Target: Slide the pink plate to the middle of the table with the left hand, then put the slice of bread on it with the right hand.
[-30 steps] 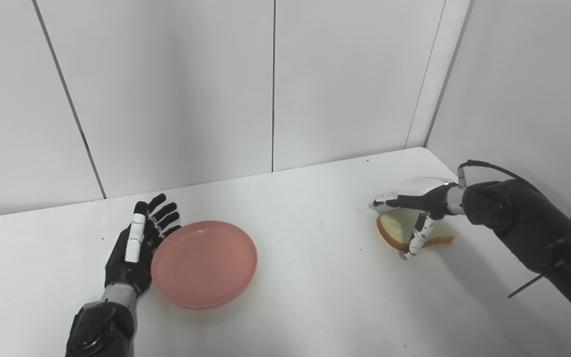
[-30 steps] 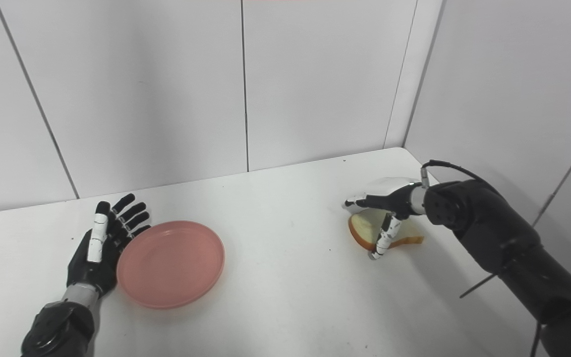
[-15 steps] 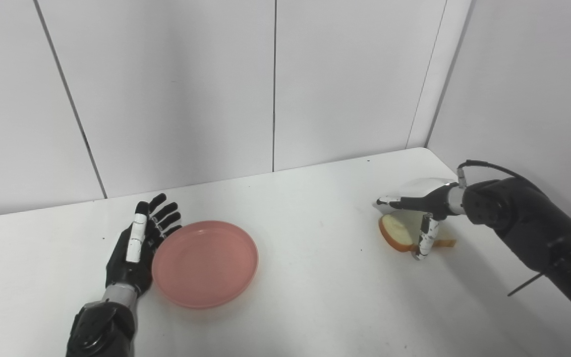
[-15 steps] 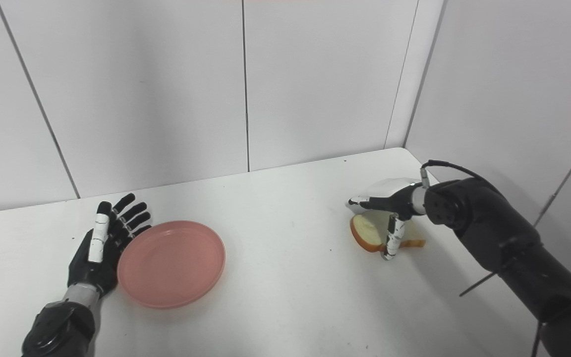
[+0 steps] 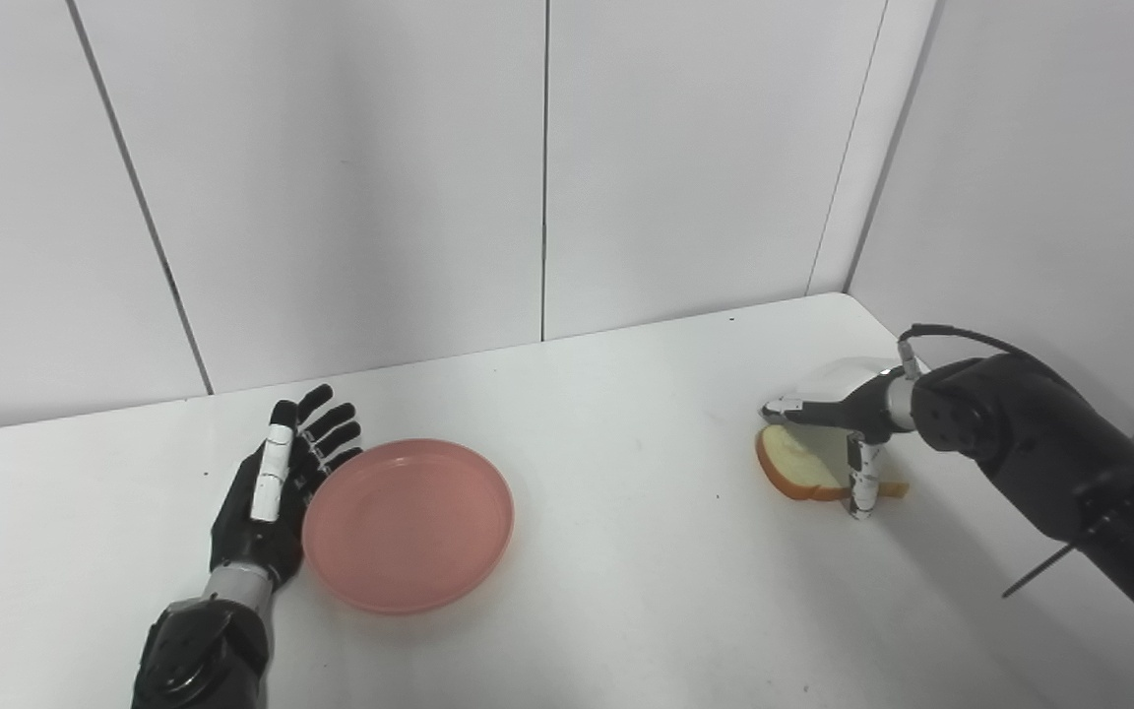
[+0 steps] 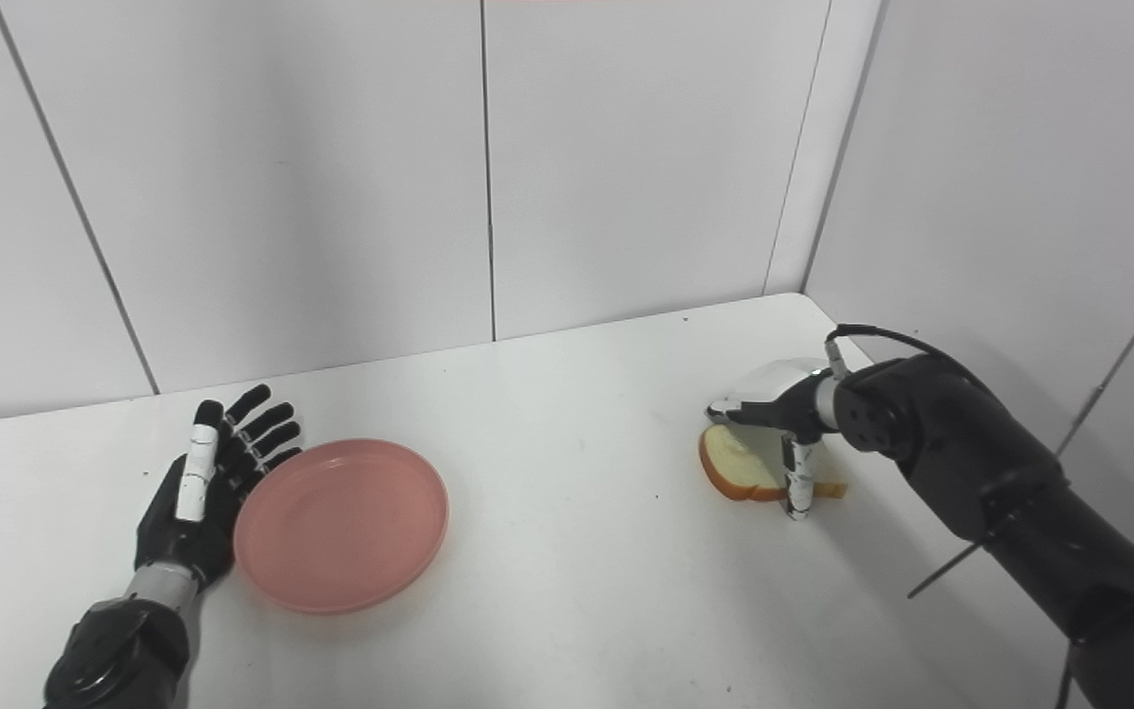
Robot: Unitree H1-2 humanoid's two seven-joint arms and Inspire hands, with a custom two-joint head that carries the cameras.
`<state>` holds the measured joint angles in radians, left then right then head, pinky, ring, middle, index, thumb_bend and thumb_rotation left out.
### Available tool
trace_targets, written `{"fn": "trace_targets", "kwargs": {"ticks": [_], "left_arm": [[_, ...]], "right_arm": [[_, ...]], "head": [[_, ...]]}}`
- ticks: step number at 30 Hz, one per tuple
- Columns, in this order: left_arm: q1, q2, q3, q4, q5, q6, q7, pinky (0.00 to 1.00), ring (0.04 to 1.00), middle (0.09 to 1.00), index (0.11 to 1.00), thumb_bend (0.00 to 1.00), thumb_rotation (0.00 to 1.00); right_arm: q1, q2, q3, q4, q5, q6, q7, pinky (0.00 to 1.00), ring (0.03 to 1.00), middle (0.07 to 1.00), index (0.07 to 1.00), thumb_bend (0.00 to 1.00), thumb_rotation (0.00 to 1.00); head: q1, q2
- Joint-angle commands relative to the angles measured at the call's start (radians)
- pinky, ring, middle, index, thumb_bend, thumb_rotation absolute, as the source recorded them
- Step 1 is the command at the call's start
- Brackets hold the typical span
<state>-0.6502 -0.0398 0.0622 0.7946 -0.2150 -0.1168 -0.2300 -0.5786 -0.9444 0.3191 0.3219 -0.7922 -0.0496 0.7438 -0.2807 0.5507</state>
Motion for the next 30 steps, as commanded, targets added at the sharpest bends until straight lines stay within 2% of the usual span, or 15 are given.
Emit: {"fn": "trace_targets", "kwargs": {"ticks": [1,7,11,15,17,19,22,27,28,30], "left_arm": [[0.053,0.001,-0.005,0.047,0.004,0.070,-0.001,0.77,0.816,0.795,0.824,0.94,0.79],[0.053,0.002,-0.004,0.049,0.003,0.073,-0.010,0.78,0.822,0.798,0.830,0.95,0.79],[0.052,0.004,-0.007,0.051,0.005,0.072,-0.022,0.78,0.823,0.797,0.833,0.94,0.80],[0.051,0.006,-0.011,0.055,0.010,0.071,-0.027,0.78,0.825,0.808,0.845,0.93,0.82],[0.052,0.007,-0.009,0.052,0.008,0.075,-0.027,0.78,0.825,0.810,0.845,0.93,0.82],[0.052,0.007,-0.009,0.049,0.007,0.079,-0.027,0.78,0.823,0.806,0.845,0.93,0.81],[0.052,0.008,-0.010,0.049,0.007,0.079,-0.032,0.78,0.825,0.806,0.849,0.93,0.82],[0.054,0.007,-0.009,0.044,0.006,0.086,-0.032,0.79,0.827,0.805,0.847,0.93,0.82],[0.054,0.007,-0.009,0.043,0.006,0.086,-0.032,0.79,0.825,0.805,0.846,0.93,0.82],[0.054,0.007,-0.009,0.042,0.006,0.086,-0.033,0.79,0.824,0.804,0.844,0.93,0.82]], "right_arm": [[-0.052,-0.034,-0.001,0.018,-0.019,-0.030,-0.042,0.96,0.992,0.994,0.994,1.00,0.13],[-0.060,-0.034,0.020,0.075,-0.021,-0.057,-0.083,0.99,0.994,0.994,0.996,1.00,0.16],[-0.061,-0.020,0.015,0.139,0.000,-0.071,-0.120,0.95,0.995,0.999,0.992,1.00,0.20],[-0.042,-0.003,-0.009,0.140,0.027,-0.030,-0.156,0.85,0.937,0.944,0.934,1.00,0.21],[-0.029,0.011,-0.035,0.140,0.065,-0.014,-0.165,0.73,0.842,0.865,0.862,1.00,0.19],[-0.019,0.015,-0.034,0.133,0.063,-0.016,-0.175,0.64,0.725,0.777,0.790,0.93,0.19],[-0.009,0.016,-0.015,0.126,0.051,-0.043,-0.194,0.57,0.614,0.679,0.720,0.82,0.24],[0.022,0.033,0.003,0.139,0.028,-0.076,-0.299,0.47,0.513,0.571,0.621,0.71,0.31],[0.027,0.036,0.007,0.141,0.022,-0.078,-0.320,0.43,0.476,0.530,0.545,0.60,0.23],[0.033,0.038,0.014,0.142,0.016,-0.086,-0.351,0.39,0.437,0.483,0.498,0.53,0.18]], "head": [[0.001,0.002],[0.000,0.003],[0.000,0.003],[0.000,0.003],[0.000,0.008],[0.000,0.008],[0.002,0.009],[0.004,0.014],[0.004,0.014],[0.003,0.015]]}}
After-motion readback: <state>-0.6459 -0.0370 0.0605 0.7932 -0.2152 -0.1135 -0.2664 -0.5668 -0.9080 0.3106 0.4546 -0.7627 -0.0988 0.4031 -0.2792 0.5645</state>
